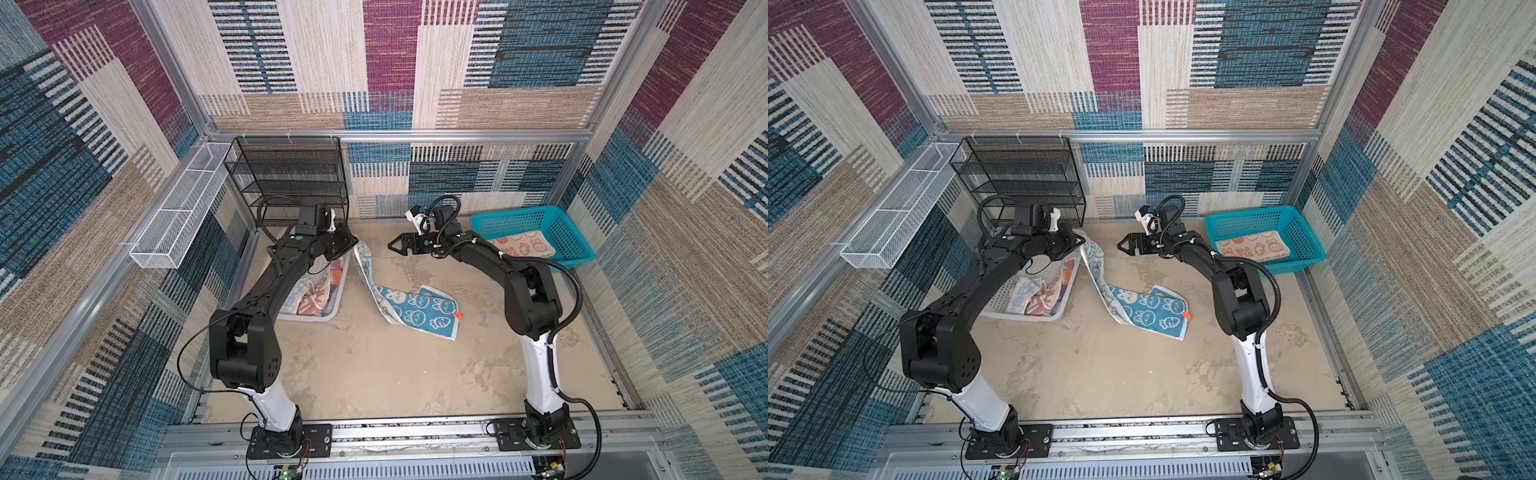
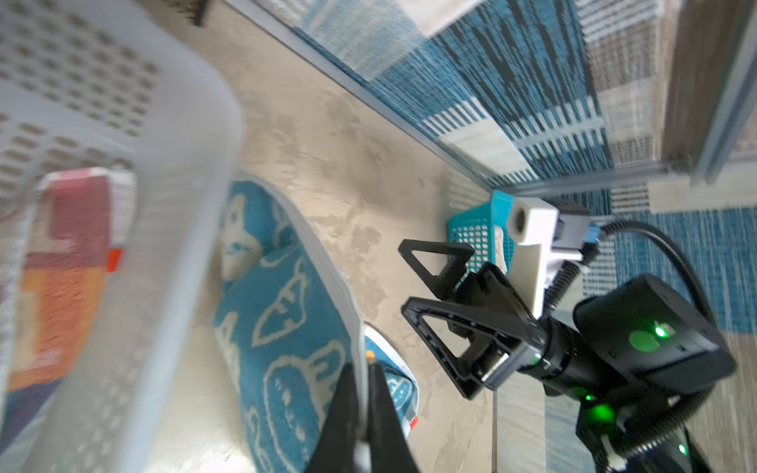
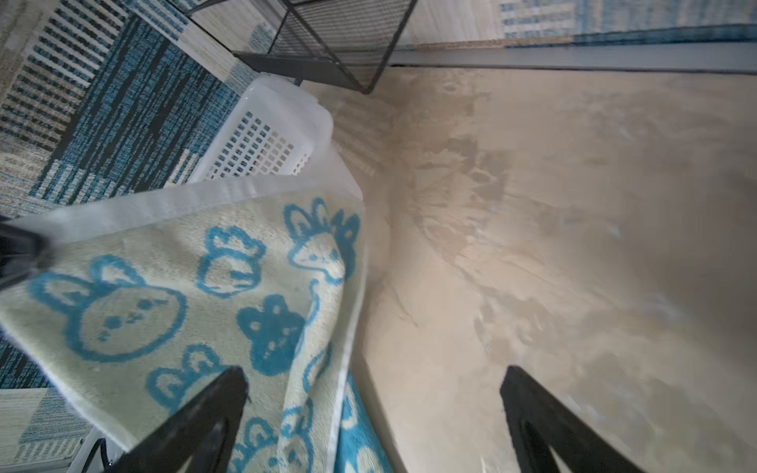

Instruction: Fold and stack the towels

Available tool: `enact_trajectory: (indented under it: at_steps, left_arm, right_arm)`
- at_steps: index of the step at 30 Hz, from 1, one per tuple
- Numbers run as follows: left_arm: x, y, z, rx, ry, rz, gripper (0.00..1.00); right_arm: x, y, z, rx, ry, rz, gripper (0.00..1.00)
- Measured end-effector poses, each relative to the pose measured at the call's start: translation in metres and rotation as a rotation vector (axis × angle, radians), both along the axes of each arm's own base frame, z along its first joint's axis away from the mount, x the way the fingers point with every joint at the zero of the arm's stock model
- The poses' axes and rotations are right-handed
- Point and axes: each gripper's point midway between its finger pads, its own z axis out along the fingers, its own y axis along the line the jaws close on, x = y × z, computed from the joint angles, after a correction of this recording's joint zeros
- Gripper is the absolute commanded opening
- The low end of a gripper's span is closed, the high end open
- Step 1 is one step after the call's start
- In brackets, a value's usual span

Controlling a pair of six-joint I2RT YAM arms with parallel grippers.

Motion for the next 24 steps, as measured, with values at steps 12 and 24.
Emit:
enact_trajectory:
  at_steps: [12, 24]
  left_arm:
    - [-0.046, -0.163, 0.038, 0.015, -0.071, -0.339, 0.0]
    - [-0.092, -0.069, -0.062, 0.226, 0.194, -0.242, 0.0]
  right_arm:
    - [-0.037, -0.15, 0.075, -0.047, -0.064, -0.406, 0.99]
    - [-0.066, -0.167, 0.031, -0.071, 0.031, -0.444, 0.99]
